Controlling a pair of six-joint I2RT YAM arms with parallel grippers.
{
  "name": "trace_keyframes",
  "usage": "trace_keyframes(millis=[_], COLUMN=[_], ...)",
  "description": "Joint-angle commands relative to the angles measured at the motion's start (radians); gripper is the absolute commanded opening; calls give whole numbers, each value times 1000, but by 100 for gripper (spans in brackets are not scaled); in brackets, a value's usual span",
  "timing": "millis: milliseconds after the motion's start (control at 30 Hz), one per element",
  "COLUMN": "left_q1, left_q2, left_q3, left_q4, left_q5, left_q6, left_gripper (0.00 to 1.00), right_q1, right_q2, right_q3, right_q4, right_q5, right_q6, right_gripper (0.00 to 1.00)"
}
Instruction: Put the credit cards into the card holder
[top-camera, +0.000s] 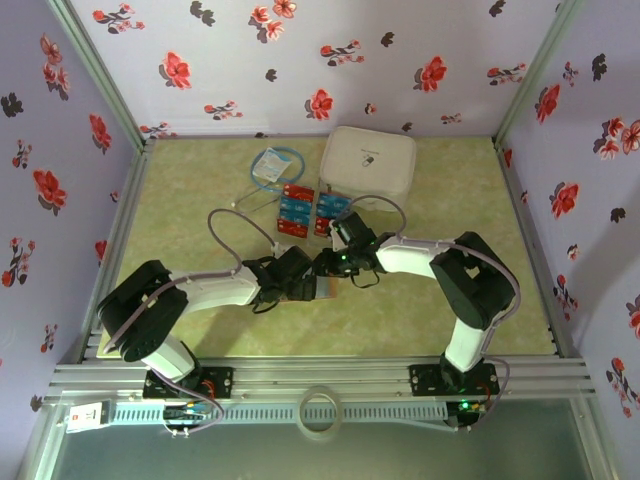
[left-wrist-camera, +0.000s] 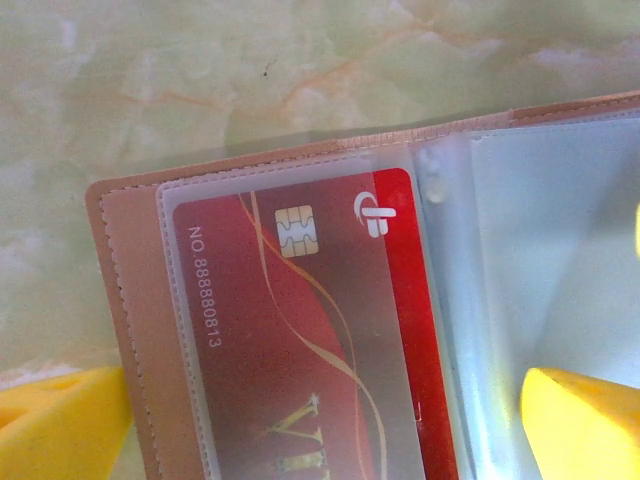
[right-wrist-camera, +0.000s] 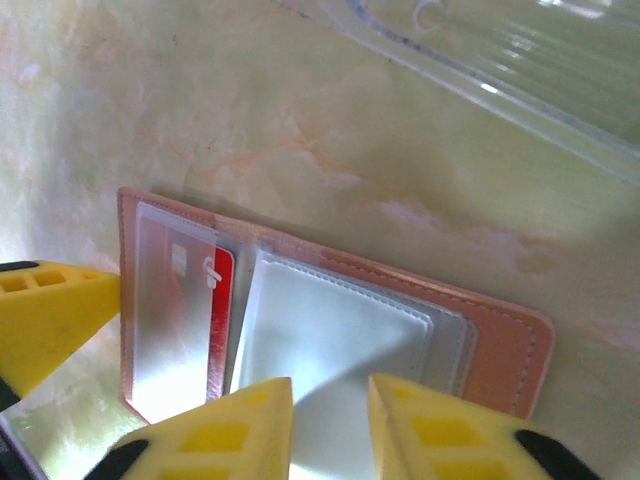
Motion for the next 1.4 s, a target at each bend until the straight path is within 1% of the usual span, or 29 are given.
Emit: trace_keyframes(millis=[0, 100, 167, 333, 700, 1167, 1367], left_q1=[0, 0, 0, 0, 4, 11, 10], left_q2=[-9, -18, -27, -59, -94, -92, -85], left_q3=[-18, -5, 7, 30, 35, 18, 2], left_q4=[-23, -35, -44, -63, -84, -72, -58], left_q5=[-29, -30, -29, -32, -39, -41, -40], left_q6=[8, 17, 26, 44, 58, 71, 81], left_gripper=[100, 100, 100, 100, 100, 100, 100], right_q1=[6, 6, 6, 6, 16, 60, 70], right_q2=[-22, -3, 9, 26, 26, 96, 101], right_q3=[15, 32, 37, 41, 52, 99, 113], right_q4=[-78, -98, -97, -89, -92, -94, -96], right_q5=[55, 61, 57, 48, 44, 38, 41], right_q6=[-50, -70, -72, -71, -67, -64, -63], right_gripper=[18, 9, 5, 1, 0, 0, 0])
